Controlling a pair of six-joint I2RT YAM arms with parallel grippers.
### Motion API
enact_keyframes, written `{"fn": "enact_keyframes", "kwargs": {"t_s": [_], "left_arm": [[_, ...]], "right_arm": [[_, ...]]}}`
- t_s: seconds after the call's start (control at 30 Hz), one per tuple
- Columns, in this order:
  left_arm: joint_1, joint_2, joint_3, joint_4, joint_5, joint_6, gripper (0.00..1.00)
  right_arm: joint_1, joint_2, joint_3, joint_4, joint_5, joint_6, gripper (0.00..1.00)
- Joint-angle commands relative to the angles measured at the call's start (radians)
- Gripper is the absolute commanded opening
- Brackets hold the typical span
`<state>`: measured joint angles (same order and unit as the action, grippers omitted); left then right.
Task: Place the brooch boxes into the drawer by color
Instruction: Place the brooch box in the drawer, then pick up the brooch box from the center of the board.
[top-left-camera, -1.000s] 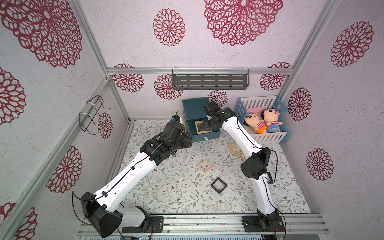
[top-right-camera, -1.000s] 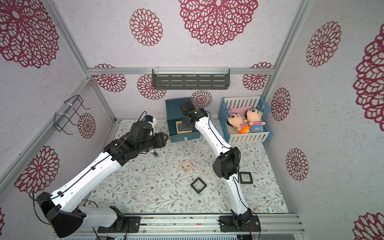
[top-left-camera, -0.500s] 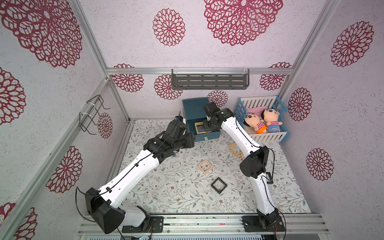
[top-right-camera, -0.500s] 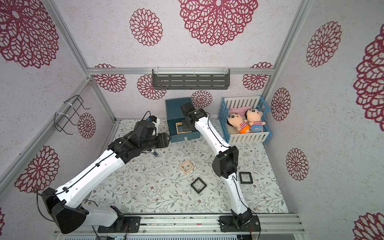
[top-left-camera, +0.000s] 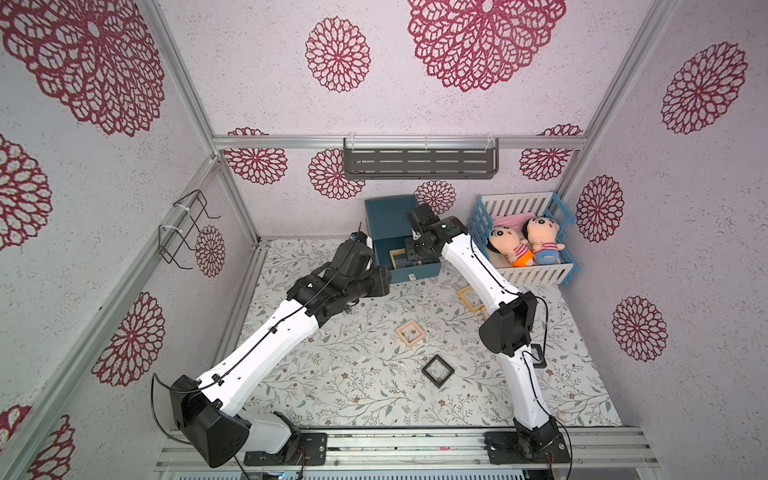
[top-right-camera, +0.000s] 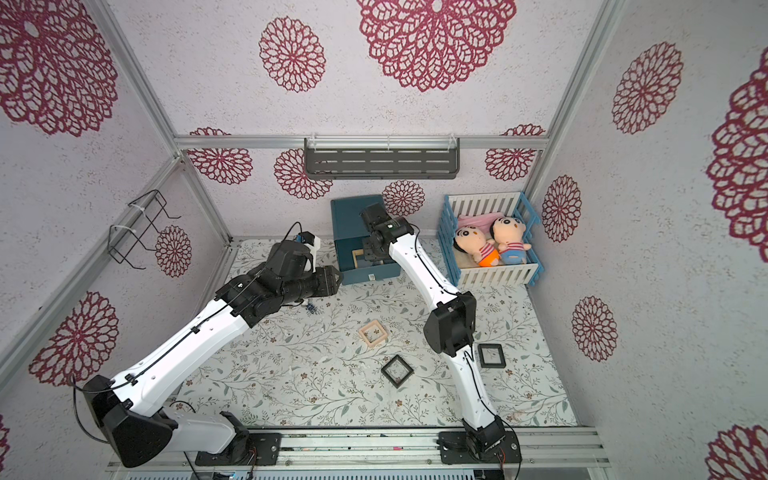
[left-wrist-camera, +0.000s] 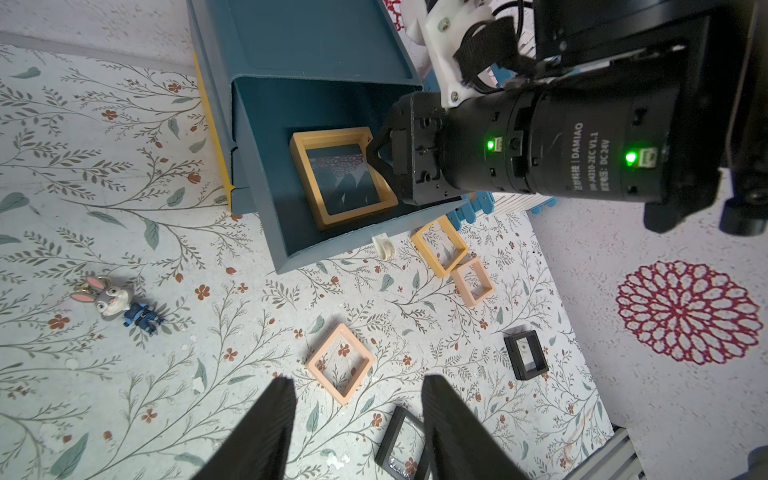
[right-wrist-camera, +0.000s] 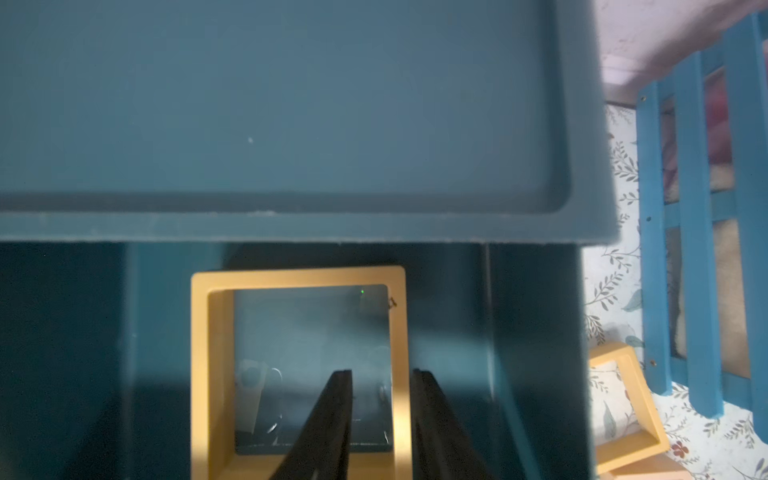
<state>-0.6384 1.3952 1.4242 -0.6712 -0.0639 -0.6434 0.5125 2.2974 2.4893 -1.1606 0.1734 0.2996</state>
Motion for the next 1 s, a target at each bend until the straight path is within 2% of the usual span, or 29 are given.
{"fn": "enact_keyframes", "kwargs": {"t_s": [0.0,0.2,0.33,0.4,0.5,0.63,0.73,0.83,0.97], "left_arm": [[0.002,-0.011,0.002,0.020,0.004,0.012,0.56],[-0.009,-0.021,-0.011,0.044,0.019,0.043,0.55],[-0.022,-0.042,-0.066,0.112,0.091,0.139,0.55],[-0.028,-0.058,-0.106,0.154,0.134,0.190,0.55],[-0.048,-0.077,-0.153,0.182,0.185,0.261,0.55],[-0.081,-0.106,-0.250,0.264,0.205,0.309,0.55],[-0.106,-0.107,-0.303,0.288,0.181,0.318,0.55],[-0.145,-0.105,-0.341,0.307,0.133,0.326,0.55],[-0.187,-0.095,-0.367,0.327,0.073,0.333,0.55]], "right_arm": [[-0.006,-0.114,0.033,0.067,0.044,0.036,0.31],[-0.005,-0.186,0.016,0.096,0.114,0.102,0.32],[-0.007,-0.277,-0.094,0.155,0.187,0.149,0.35],[-0.018,-0.345,-0.206,0.194,0.219,0.191,0.36],[-0.061,-0.494,-0.467,0.296,0.221,0.283,0.36],[-0.147,-0.759,-0.928,0.515,0.188,0.431,0.36],[-0.218,-0.919,-1.197,0.600,0.169,0.525,0.35],[-0.297,-1.003,-1.370,0.624,0.109,0.567,0.35],[-0.370,-1.034,-1.493,0.650,0.058,0.573,0.35]]}}
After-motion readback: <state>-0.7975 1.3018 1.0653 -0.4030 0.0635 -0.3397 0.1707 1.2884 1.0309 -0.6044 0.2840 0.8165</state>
